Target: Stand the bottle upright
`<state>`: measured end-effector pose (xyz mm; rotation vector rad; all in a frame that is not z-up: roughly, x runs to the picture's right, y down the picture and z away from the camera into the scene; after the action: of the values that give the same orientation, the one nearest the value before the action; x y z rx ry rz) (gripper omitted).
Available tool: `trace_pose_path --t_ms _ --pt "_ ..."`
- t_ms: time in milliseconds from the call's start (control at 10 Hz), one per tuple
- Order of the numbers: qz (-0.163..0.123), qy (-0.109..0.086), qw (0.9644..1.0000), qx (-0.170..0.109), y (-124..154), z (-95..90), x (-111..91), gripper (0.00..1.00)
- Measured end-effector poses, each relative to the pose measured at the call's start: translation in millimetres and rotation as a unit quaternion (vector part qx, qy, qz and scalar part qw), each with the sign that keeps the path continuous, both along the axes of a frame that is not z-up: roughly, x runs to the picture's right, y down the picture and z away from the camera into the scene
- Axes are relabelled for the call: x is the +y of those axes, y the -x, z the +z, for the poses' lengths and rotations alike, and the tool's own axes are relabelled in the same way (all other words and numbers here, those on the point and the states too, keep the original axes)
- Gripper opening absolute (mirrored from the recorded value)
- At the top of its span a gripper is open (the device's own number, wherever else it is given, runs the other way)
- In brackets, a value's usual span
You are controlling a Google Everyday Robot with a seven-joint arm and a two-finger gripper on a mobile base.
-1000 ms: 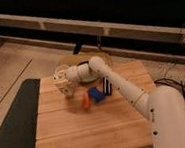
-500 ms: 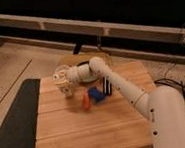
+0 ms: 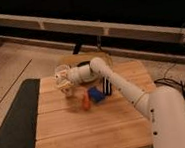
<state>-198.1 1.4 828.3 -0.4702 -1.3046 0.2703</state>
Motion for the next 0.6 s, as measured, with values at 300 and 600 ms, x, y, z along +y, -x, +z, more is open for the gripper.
trace_pose_path --t_ms 300,600 --pt "0.000 0.000 1.0000 -0.001 1.3 -0.9 -0.3 0.43" --pt "-0.003 0.000 1.0000 -0.003 2.8 -1.6 1.5 0.43"
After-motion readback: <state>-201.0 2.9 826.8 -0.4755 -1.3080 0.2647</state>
